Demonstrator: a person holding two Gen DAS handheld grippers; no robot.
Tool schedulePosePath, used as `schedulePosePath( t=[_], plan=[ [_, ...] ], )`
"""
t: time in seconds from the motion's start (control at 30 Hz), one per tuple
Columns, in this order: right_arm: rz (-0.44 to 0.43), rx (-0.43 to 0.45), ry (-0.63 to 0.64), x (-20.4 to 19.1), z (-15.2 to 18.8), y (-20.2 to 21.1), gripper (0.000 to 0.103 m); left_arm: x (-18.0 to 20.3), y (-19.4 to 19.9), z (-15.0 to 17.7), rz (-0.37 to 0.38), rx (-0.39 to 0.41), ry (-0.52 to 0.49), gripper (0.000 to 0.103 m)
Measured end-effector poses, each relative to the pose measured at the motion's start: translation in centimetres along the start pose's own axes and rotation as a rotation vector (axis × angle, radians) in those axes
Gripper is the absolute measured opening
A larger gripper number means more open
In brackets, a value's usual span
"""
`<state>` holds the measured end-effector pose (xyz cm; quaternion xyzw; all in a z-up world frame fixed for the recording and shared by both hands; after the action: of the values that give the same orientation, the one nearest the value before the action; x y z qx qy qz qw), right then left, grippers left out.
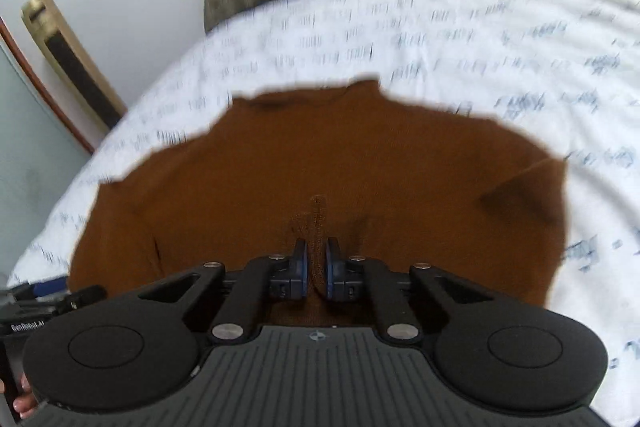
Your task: Fold small clothes
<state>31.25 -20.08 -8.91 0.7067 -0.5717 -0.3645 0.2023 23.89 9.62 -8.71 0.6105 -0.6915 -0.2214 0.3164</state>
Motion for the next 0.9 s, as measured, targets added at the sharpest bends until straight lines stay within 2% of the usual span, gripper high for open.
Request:
schedulePosePath(
  t=[0.1, 0.2, 0.27, 0.3, 0.4, 0.5, 0.53, 0.57, 0.6, 0.67, 0.73, 0.8, 0.9],
  plan=[
    [-0.037, 0.110, -0.056, 1.5, -1.6, 3.0, 0.012, 1.1, 0.3, -1.0, 0.000, 0.031, -0.029, 0.103],
    [-0.079, 0.237, -0.051, 2.6, -3.4, 6.0, 0.012, 1.8, -0.5, -1.9, 0.015, 0.035, -0.005, 0.103],
    [-0.129, 0.315, -0.043, 3.3, -4.3, 7.9, 0.012, 2.0, -1.7, -2.0, 0.010, 0.006, 0.024, 0.103],
    [-0.127, 0.341, -0.023, 3.7, -4.6, 8.4, 0.012, 2.1, -2.2, -1.9, 0.000, -0.004, 0.027, 0.103],
    [-0.056, 0.298, -0.040, 6.5, -4.0, 7.5, 0.012, 2.8, -2.5, -1.3, -0.015, -0.007, -0.002, 0.103],
    [0.013, 0.164, -0.093, 9.7, -1.2, 5.1, 0.012, 3.8, -2.5, -0.6, -0.035, -0.021, -0.078, 0.103],
    [0.010, 0.104, -0.129, 10.5, -0.2, 4.5, 0.012, 4.0, -2.5, -0.4, -0.040, -0.030, -0.105, 0.103],
    [0.019, 0.063, -0.159, 10.9, 0.6, 4.2, 0.020, 4.2, -2.4, -0.2, -0.039, -0.032, -0.124, 0.103],
    [0.043, 0.044, -0.202, 11.5, 1.4, 4.6, 0.021, 4.2, -2.2, 0.0, -0.036, -0.035, -0.136, 0.103],
    [0.120, 0.074, -0.265, 12.1, 2.4, 6.4, 0.034, 4.3, -1.9, 0.2, -0.016, -0.045, -0.154, 0.103],
    [0.184, 0.165, -0.288, 12.1, 2.3, 9.1, 0.041, 4.4, -1.7, 0.4, -0.012, -0.049, -0.162, 0.103],
    [0.124, 0.205, -0.258, 10.4, 1.7, 10.4, 0.042, 4.6, -1.6, 0.5, -0.003, -0.048, -0.172, 0.103],
    [-0.012, 0.161, -0.161, 4.9, 0.0, 8.6, 0.042, 5.2, -1.6, 0.7, -0.002, -0.059, -0.202, 0.103]
  ],
)
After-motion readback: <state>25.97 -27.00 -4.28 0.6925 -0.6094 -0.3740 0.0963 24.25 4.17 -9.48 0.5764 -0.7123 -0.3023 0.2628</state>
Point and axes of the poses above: each gripper's, at about its wrist camera, not at the fingertips, and y roughly against the way its jaws point, x to its right, z to its underside, the point moved 6 cm from there along -y, roughly the way its jaws point, and after that the axes turned 8 degrees about z, right-handed, at the moved point
